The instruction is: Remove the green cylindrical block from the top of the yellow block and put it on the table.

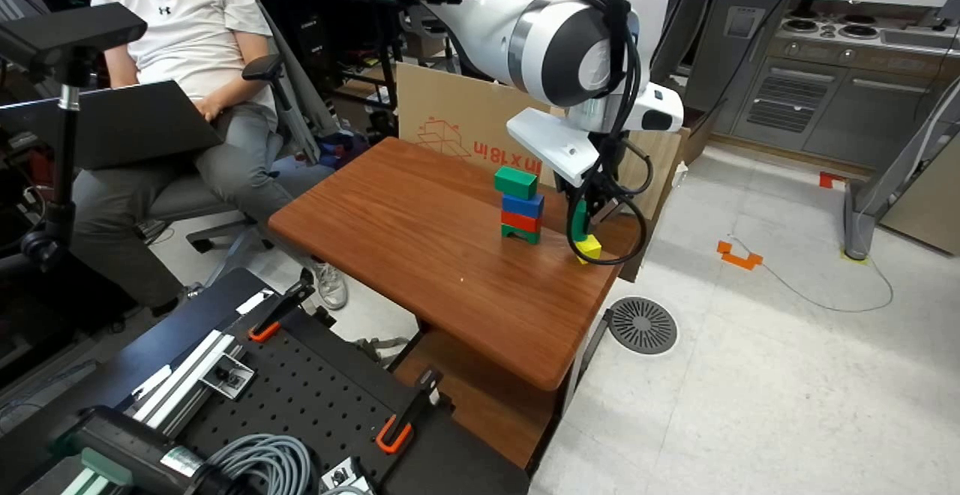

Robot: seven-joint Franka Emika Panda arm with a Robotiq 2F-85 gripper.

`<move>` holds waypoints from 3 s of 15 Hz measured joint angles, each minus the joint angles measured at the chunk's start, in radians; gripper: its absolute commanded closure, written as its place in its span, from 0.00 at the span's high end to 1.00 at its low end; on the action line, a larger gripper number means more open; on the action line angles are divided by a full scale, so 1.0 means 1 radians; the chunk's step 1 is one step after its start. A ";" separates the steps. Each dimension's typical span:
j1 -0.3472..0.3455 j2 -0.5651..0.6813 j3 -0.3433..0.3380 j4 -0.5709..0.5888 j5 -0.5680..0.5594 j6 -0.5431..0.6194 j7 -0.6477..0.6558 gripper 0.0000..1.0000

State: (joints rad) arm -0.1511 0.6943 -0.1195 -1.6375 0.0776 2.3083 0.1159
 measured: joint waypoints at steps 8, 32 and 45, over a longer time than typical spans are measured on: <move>-0.008 -0.106 0.036 -0.035 0.040 -0.003 -0.098 0.09; 0.340 -0.428 0.195 -0.525 -0.099 0.117 0.223 0.09; 0.419 -0.240 0.174 -0.480 -0.131 0.147 0.392 0.09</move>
State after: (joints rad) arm 0.2679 0.4547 0.0541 -2.1178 -0.0533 2.4554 0.5083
